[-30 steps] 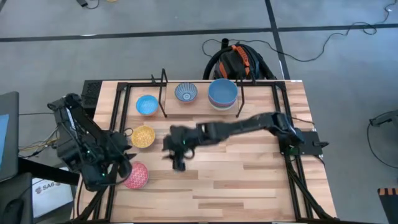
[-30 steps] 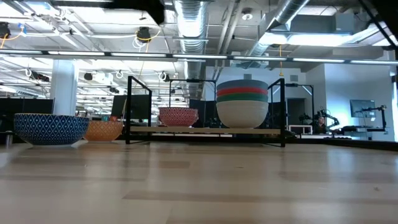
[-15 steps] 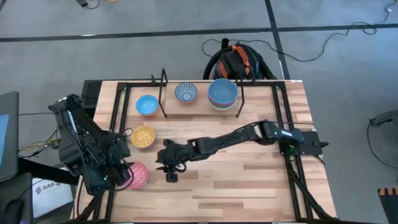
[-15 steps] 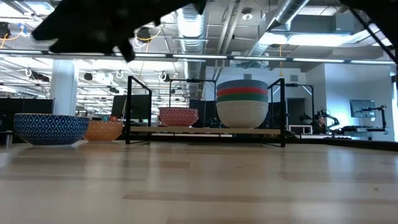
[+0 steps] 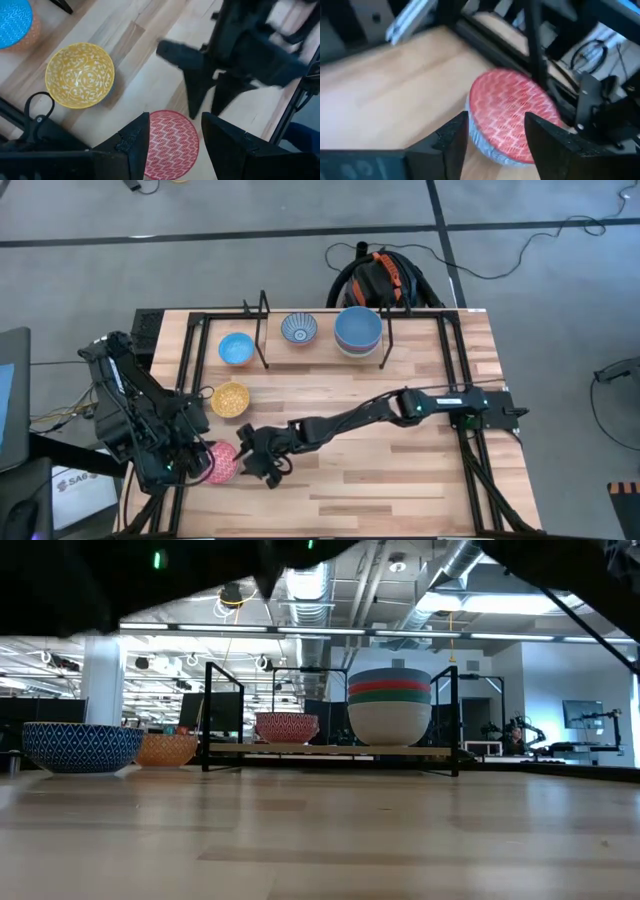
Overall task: Place and stack bowls onto a shelf
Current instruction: Stack the small red bowl on the small blue bowl on the shelf
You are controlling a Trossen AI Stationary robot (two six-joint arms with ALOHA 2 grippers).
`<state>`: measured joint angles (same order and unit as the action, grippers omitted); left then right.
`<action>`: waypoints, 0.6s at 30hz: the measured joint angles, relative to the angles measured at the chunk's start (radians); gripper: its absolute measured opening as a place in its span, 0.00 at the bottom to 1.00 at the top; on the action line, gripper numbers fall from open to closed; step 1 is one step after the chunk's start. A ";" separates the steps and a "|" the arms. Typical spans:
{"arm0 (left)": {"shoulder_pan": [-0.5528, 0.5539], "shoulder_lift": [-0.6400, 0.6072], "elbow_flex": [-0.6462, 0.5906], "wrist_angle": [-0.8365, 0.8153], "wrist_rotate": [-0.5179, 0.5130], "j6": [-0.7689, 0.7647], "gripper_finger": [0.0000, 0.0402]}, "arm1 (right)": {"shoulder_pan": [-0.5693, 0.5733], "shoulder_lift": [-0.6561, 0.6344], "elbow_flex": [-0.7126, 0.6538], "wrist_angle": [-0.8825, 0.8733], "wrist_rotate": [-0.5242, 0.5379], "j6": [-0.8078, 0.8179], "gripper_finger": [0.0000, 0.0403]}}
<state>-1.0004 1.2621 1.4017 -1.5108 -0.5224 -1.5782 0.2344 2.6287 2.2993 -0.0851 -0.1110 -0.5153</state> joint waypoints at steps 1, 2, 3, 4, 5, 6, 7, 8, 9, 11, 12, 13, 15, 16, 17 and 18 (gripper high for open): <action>0.000 0.000 0.000 0.001 0.002 -0.005 0.41 | 0.000 0.014 0.000 0.006 -0.001 -0.037 0.57; 0.000 0.000 0.000 0.001 0.004 -0.010 0.41 | -0.001 0.027 -0.001 0.019 -0.001 -0.069 0.58; 0.000 0.000 0.000 0.001 0.006 -0.014 0.41 | -0.001 0.036 -0.002 0.028 -0.001 -0.096 0.59; 0.000 0.000 0.000 0.001 0.011 -0.014 0.41 | 0.000 0.046 -0.002 0.049 -0.006 -0.112 0.60; 0.000 0.000 0.000 0.001 0.015 -0.015 0.41 | 0.000 0.057 -0.001 0.074 -0.014 -0.120 0.61; 0.000 0.000 0.000 0.000 0.019 -0.016 0.41 | -0.003 0.060 -0.001 0.084 -0.020 -0.129 0.61; 0.000 0.000 0.000 0.000 0.022 -0.018 0.41 | -0.005 0.062 -0.001 0.083 -0.020 -0.140 0.61; 0.000 0.000 0.000 0.000 0.022 -0.024 0.41 | -0.006 0.062 -0.001 0.086 -0.020 -0.154 0.61; 0.000 0.000 0.000 0.000 0.021 -0.031 0.41 | -0.006 0.062 -0.001 0.089 -0.020 -0.168 0.61; 0.001 0.000 0.000 -0.001 0.021 -0.042 0.41 | -0.014 0.064 0.000 0.106 -0.020 -0.190 0.61; 0.001 0.000 0.000 0.000 0.021 -0.048 0.41 | -0.018 0.070 0.000 0.122 -0.020 -0.196 0.61; 0.001 0.000 0.000 -0.001 0.021 -0.055 0.41 | -0.022 0.074 0.000 0.131 -0.020 -0.199 0.61; 0.004 0.000 0.000 -0.001 0.022 -0.066 0.41 | -0.032 0.078 -0.001 0.127 -0.038 -0.207 0.61; 0.007 0.000 0.000 -0.001 0.024 -0.071 0.41 | -0.037 0.082 -0.001 0.127 -0.047 -0.216 0.61; 0.010 0.000 0.000 -0.001 0.029 -0.080 0.41 | -0.042 0.089 0.001 0.134 -0.049 -0.224 0.61; 0.012 0.000 0.000 0.000 0.032 -0.084 0.41 | -0.045 0.092 0.001 0.125 -0.049 -0.227 0.61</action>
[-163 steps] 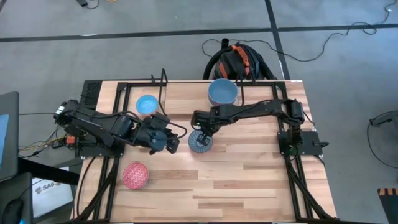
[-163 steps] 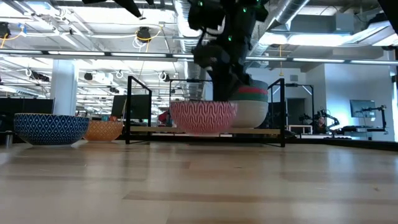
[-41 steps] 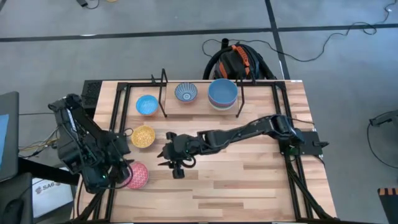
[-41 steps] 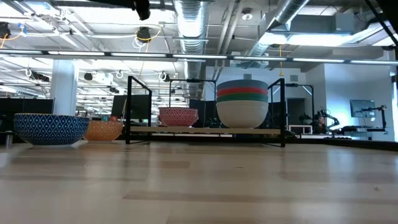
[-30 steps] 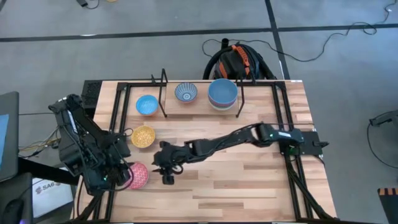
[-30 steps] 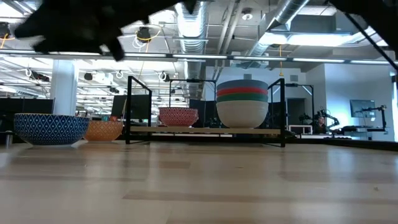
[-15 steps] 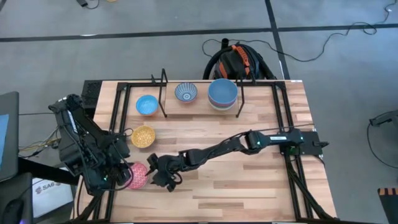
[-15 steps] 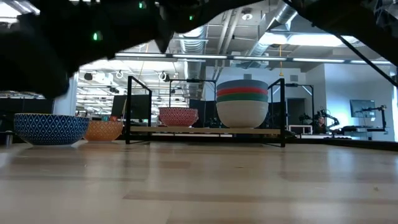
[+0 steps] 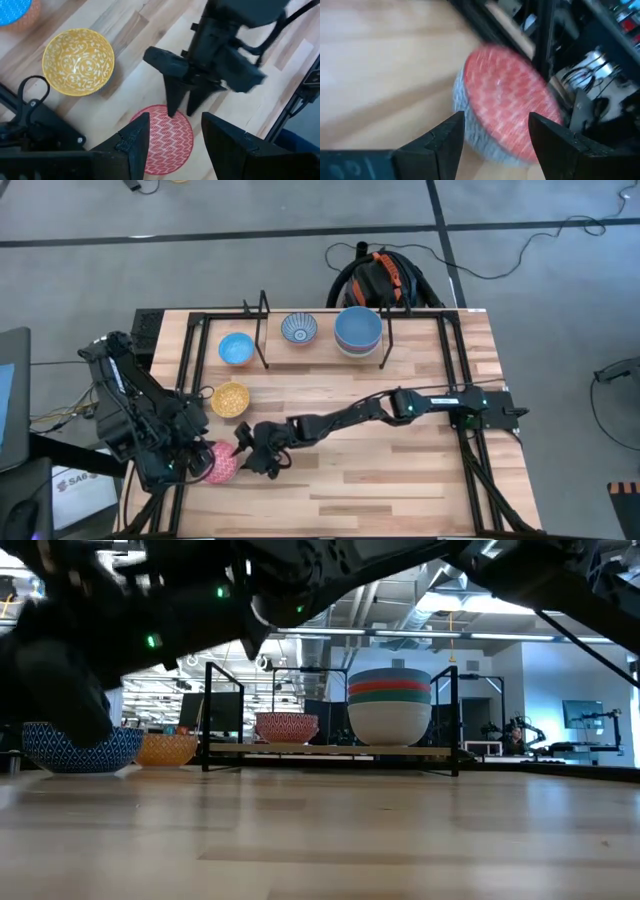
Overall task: Place and stack bowls onto a shelf
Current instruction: Stack the small red bowl on the small blue bowl on the shelf
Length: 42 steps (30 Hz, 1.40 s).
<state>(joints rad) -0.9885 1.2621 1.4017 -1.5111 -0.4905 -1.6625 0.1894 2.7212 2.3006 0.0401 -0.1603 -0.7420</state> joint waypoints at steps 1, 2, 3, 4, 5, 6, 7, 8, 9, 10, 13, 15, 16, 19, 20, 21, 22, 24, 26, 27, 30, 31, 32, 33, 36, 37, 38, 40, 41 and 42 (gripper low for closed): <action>0.003 0.000 0.000 0.002 0.004 0.000 0.41 | -0.002 0.003 -0.001 -0.014 0.000 -0.001 0.61; 0.006 0.000 0.000 0.003 0.008 0.000 0.41 | -0.003 0.006 -0.003 -0.019 -0.002 -0.010 0.61; 0.008 0.000 0.000 0.003 0.008 -0.001 0.41 | -0.004 0.006 -0.003 -0.027 -0.006 -0.025 0.61; 0.011 0.000 0.000 0.005 0.009 -0.001 0.41 | -0.004 0.006 -0.003 -0.037 -0.016 -0.049 0.61; 0.014 0.000 0.000 0.008 0.009 -0.001 0.41 | -0.003 0.005 -0.002 -0.046 -0.020 -0.069 0.61; 0.016 0.000 0.000 0.010 0.009 -0.002 0.41 | -0.001 0.004 -0.002 -0.056 -0.021 -0.086 0.60; 0.018 0.000 0.000 0.010 0.009 -0.002 0.41 | -0.001 0.003 -0.001 -0.069 -0.022 -0.098 0.60; 0.020 0.000 0.000 0.010 0.010 -0.002 0.41 | -0.001 0.002 -0.001 -0.086 -0.023 -0.105 0.59; 0.022 0.000 0.000 0.011 0.011 -0.003 0.41 | -0.001 0.002 -0.001 -0.096 -0.022 -0.105 0.58; 0.024 0.000 0.000 0.013 0.011 -0.006 0.41 | -0.001 0.002 -0.001 -0.110 -0.022 -0.105 0.57; 0.029 0.000 0.000 0.027 0.012 -0.010 0.41 | 0.000 0.003 -0.002 -0.140 -0.015 -0.106 0.52; 0.029 0.000 0.000 0.042 0.012 -0.011 0.41 | 0.001 0.003 -0.002 -0.150 0.005 -0.107 0.48; 0.029 0.001 0.000 0.047 0.011 -0.015 0.41 | 0.002 0.003 -0.002 -0.156 0.008 -0.111 0.46; 0.029 0.001 0.000 0.052 0.012 -0.033 0.40 | 0.007 0.003 -0.002 -0.171 0.032 -0.128 0.38; 0.029 0.001 0.000 0.057 0.011 -0.036 0.40 | 0.007 0.003 -0.002 -0.171 0.032 -0.128 0.35; 0.029 0.001 0.000 0.061 0.012 -0.040 0.40 | 0.007 0.003 -0.002 -0.170 0.035 -0.127 0.31; 0.029 0.001 0.000 0.064 0.011 -0.045 0.39 | 0.007 0.003 -0.002 -0.170 0.044 -0.125 0.28; 0.029 0.001 0.000 0.071 0.011 -0.052 0.37 | 0.007 0.003 -0.002 -0.171 0.065 -0.124 0.21; 0.029 0.001 0.000 0.079 0.011 -0.052 0.34 | 0.007 0.003 -0.002 -0.165 0.069 -0.120 0.14; 0.029 0.001 0.000 0.082 0.011 -0.052 0.33 | 0.007 0.002 -0.002 -0.160 0.076 -0.112 0.10; 0.029 0.001 0.000 0.089 0.011 -0.062 0.30 | 0.007 0.001 -0.001 -0.161 0.096 -0.100 0.06; 0.029 0.001 0.000 0.090 0.011 -0.066 0.29 | 0.008 0.001 -0.001 -0.167 0.112 -0.100 0.06; 0.029 0.001 0.000 0.090 0.011 -0.073 0.28 | 0.010 0.001 -0.001 -0.176 0.124 -0.100 0.06; 0.029 0.001 0.000 0.089 0.011 -0.077 0.28 | 0.012 -0.001 -0.001 -0.189 0.139 -0.100 0.06; 0.029 0.001 0.000 0.086 0.012 -0.092 0.27 | 0.025 -0.030 -0.001 -0.294 0.216 -0.098 0.06; 0.029 0.001 0.000 0.080 0.012 -0.102 0.27 | 0.029 -0.046 -0.001 -0.343 0.239 -0.095 0.06; 0.029 0.001 0.000 0.068 0.011 -0.120 0.27 | 0.033 -0.064 -0.001 -0.403 0.259 -0.094 0.06; 0.033 0.007 0.000 0.023 -0.007 -0.180 0.27 | 0.045 -0.102 -0.002 -0.532 0.301 -0.083 0.06; 0.042 0.015 0.000 0.000 -0.018 -0.205 0.27 | 0.053 -0.117 -0.002 -0.585 0.328 -0.064 0.06; 0.053 0.025 0.000 -0.018 -0.029 -0.220 0.27 | 0.061 -0.133 -0.002 -0.639 0.358 -0.045 0.06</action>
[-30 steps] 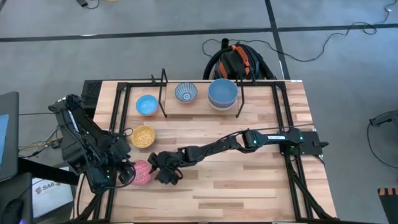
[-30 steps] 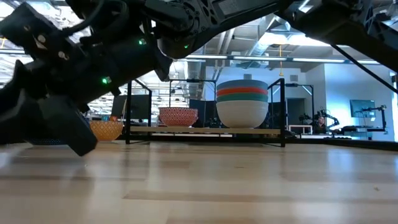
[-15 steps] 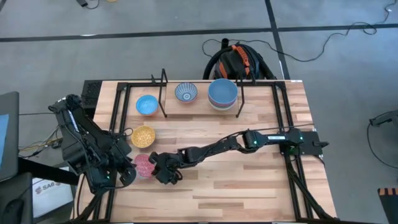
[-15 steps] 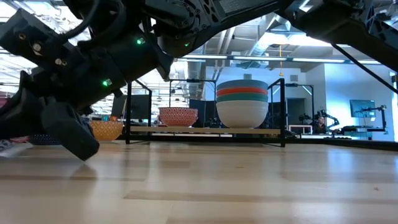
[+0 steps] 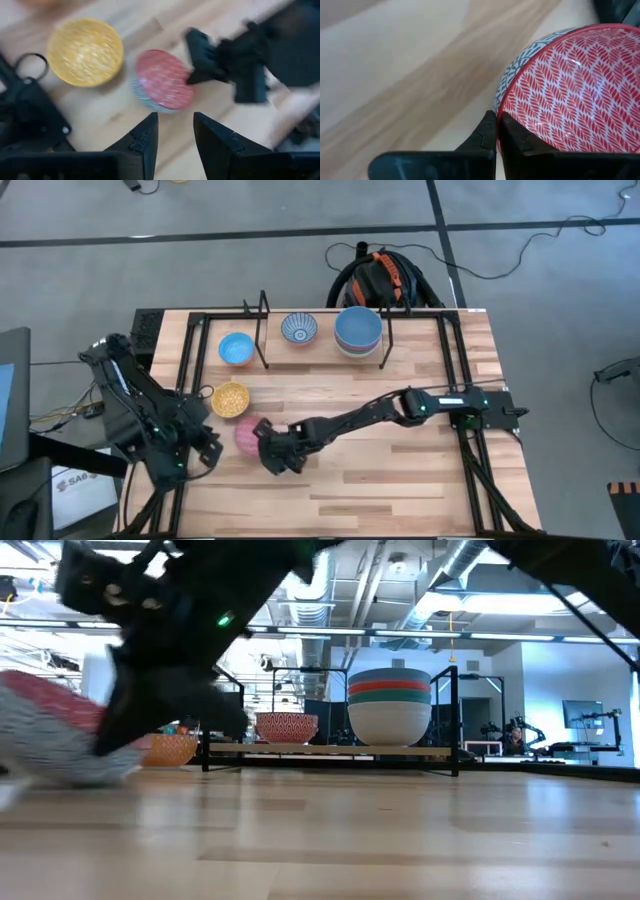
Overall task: Place and stack bowls onto a shelf
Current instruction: Stack the small red bowl on the small blue bowl on the shelf
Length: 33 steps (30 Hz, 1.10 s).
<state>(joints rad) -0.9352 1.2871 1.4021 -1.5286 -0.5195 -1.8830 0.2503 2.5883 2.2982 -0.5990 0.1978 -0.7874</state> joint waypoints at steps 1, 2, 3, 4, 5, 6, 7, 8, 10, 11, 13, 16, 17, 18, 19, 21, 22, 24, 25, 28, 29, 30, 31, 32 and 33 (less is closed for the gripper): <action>0.014 0.011 0.000 -0.014 -0.007 -0.007 0.27 | 0.009 -0.017 -0.001 -0.060 0.034 0.022 0.06; 0.031 0.022 0.000 -0.027 -0.007 -0.006 0.27 | 0.017 -0.032 -0.002 -0.118 0.061 0.041 0.06; 0.053 0.032 0.000 -0.036 -0.008 0.011 0.27 | 0.025 -0.047 -0.002 -0.156 0.084 0.054 0.06; 0.079 0.043 0.000 -0.037 -0.008 0.035 0.27 | 0.033 -0.065 -0.002 -0.193 0.111 0.060 0.06; 0.108 0.054 0.000 -0.031 -0.008 0.063 0.27 | 0.040 -0.083 -0.002 -0.220 0.134 0.070 0.06; 0.138 0.061 0.000 -0.022 -0.008 0.092 0.27 | 0.047 -0.105 -0.002 -0.258 0.149 0.079 0.06; 0.168 0.066 0.000 -0.014 -0.009 0.116 0.27 | 0.055 -0.123 -0.001 -0.286 0.167 0.091 0.06; 0.200 0.067 0.000 0.001 -0.011 0.146 0.27 | 0.062 -0.142 -0.001 -0.307 0.181 0.101 0.06; 0.265 0.067 0.000 0.047 -0.008 0.235 0.27 | 0.076 -0.174 -0.001 -0.361 0.193 0.133 0.06; 0.297 0.066 0.000 0.076 0.001 0.287 0.27 | 0.081 -0.188 -0.001 -0.379 0.202 0.148 0.06; 0.357 0.061 0.000 0.150 0.024 0.378 0.27 | 0.088 -0.216 -0.001 -0.412 0.205 0.168 0.06; 0.450 0.058 0.000 0.230 0.090 0.511 0.27 | 0.095 -0.259 -0.001 -0.452 0.234 0.194 0.06; 0.478 0.059 0.000 0.269 0.114 0.550 0.27 | 0.097 -0.271 -0.001 -0.462 0.243 0.197 0.06; 0.504 0.059 0.000 0.302 0.137 0.593 0.27 | 0.097 -0.280 0.000 -0.472 0.254 0.198 0.06; 0.530 0.059 0.000 0.327 0.159 0.635 0.28 | 0.098 -0.285 0.000 -0.479 0.260 0.198 0.06; 0.576 0.059 0.000 0.394 0.192 0.700 0.29 | 0.097 -0.288 0.000 -0.493 0.260 0.207 0.06; 0.595 0.059 0.000 0.423 0.202 0.723 0.29 | 0.097 -0.288 0.000 -0.507 0.261 0.217 0.06; 0.630 0.059 0.000 0.461 0.224 0.765 0.30 | 0.095 -0.289 0.000 -0.529 0.268 0.227 0.06; 0.646 0.059 0.000 0.474 0.238 0.779 0.30 | 0.095 -0.289 0.000 -0.544 0.281 0.230 0.06; 0.690 0.078 0.000 0.458 0.279 0.805 0.29 | 0.094 -0.289 0.000 -0.579 0.321 0.235 0.06; 0.701 0.090 0.000 0.444 0.289 0.812 0.28 | 0.093 -0.289 0.000 -0.585 0.323 0.239 0.06; 0.709 0.102 0.000 0.432 0.301 0.815 0.27 | 0.093 -0.289 -0.001 -0.590 0.323 0.240 0.06; 0.716 0.114 0.000 0.415 0.308 0.820 0.26 | 0.094 -0.289 -0.001 -0.591 0.327 0.241 0.06; 0.721 0.125 0.000 0.406 0.311 0.829 0.25 | 0.095 -0.290 0.000 -0.591 0.331 0.241 0.06; 0.725 0.137 0.000 0.409 0.314 0.838 0.25 | 0.095 -0.293 0.000 -0.597 0.331 0.241 0.06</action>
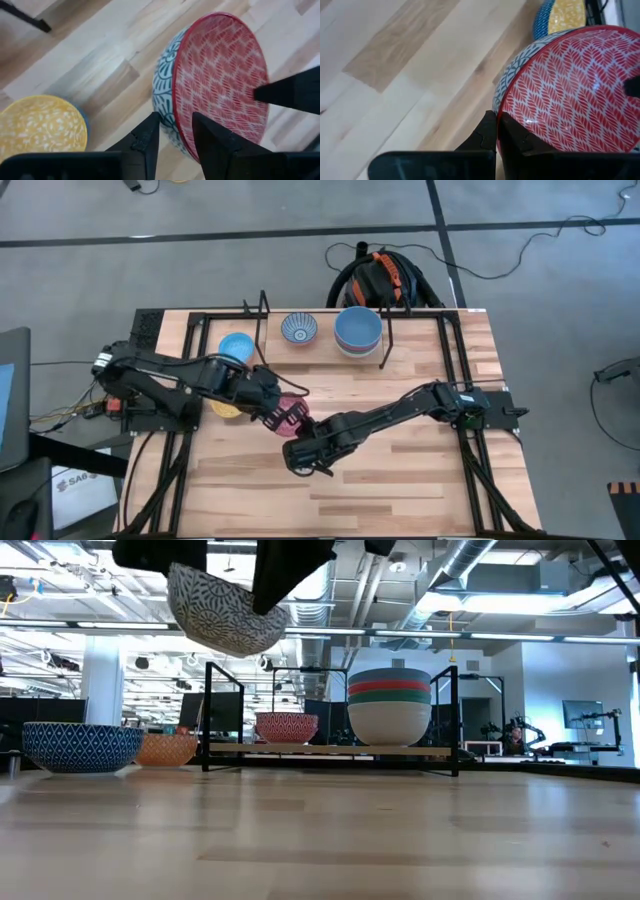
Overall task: Place and stack bowls onto a shelf
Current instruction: Stack the small red bowl on the small blue bowl on the shelf
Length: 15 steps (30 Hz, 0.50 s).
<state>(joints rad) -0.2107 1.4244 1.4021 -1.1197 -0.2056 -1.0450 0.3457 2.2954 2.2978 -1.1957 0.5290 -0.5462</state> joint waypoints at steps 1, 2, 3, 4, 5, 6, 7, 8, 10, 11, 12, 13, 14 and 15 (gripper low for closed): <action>0.001 0.012 0.000 0.005 0.000 0.009 0.24 | 0.002 -0.003 0.000 -0.010 -0.001 0.000 0.06; 0.001 0.021 0.000 0.009 0.002 0.018 0.24 | 0.003 -0.004 0.000 -0.016 -0.004 0.001 0.06; 0.001 0.028 0.001 0.014 0.003 0.027 0.23 | 0.006 -0.004 0.000 -0.018 -0.005 0.002 0.06; 0.001 0.034 0.001 0.014 0.004 0.036 0.23 | 0.007 -0.004 -0.001 -0.018 -0.006 0.001 0.06; 0.001 0.040 0.002 0.015 0.004 0.047 0.22 | 0.009 -0.004 -0.001 -0.020 -0.011 0.001 0.06; 0.001 0.046 0.002 0.018 0.009 0.054 0.21 | 0.010 -0.004 -0.002 -0.024 -0.014 0.001 0.06; 0.001 0.049 0.002 0.020 0.012 0.059 0.19 | 0.012 -0.004 -0.002 -0.029 -0.014 0.001 0.06; 0.001 0.049 0.002 0.023 0.012 0.061 0.17 | 0.013 -0.004 -0.002 -0.034 -0.014 0.003 0.06; 0.003 0.048 0.002 0.030 0.002 0.061 0.10 | 0.012 -0.009 -0.002 -0.042 -0.016 0.004 0.06; 0.006 0.048 0.002 0.038 -0.005 0.063 0.06 | 0.011 -0.011 -0.002 -0.045 -0.019 0.008 0.06; 0.008 0.047 0.002 0.044 -0.012 0.061 0.04 | 0.010 -0.013 -0.002 -0.048 -0.022 0.011 0.06; 0.011 0.047 0.002 0.046 -0.015 0.061 0.03 | 0.010 -0.013 -0.002 -0.049 -0.023 0.010 0.06; 0.014 0.047 0.004 0.043 -0.016 0.061 0.02 | 0.008 -0.013 -0.002 -0.051 -0.021 0.008 0.06; 0.017 0.047 0.005 0.043 -0.016 0.064 0.02 | 0.007 -0.015 -0.002 -0.054 -0.021 0.007 0.06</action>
<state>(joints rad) -0.1939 1.4719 1.4075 -1.0771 -0.2216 -0.9813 0.3523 2.2802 2.2963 -1.2496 0.5076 -0.5396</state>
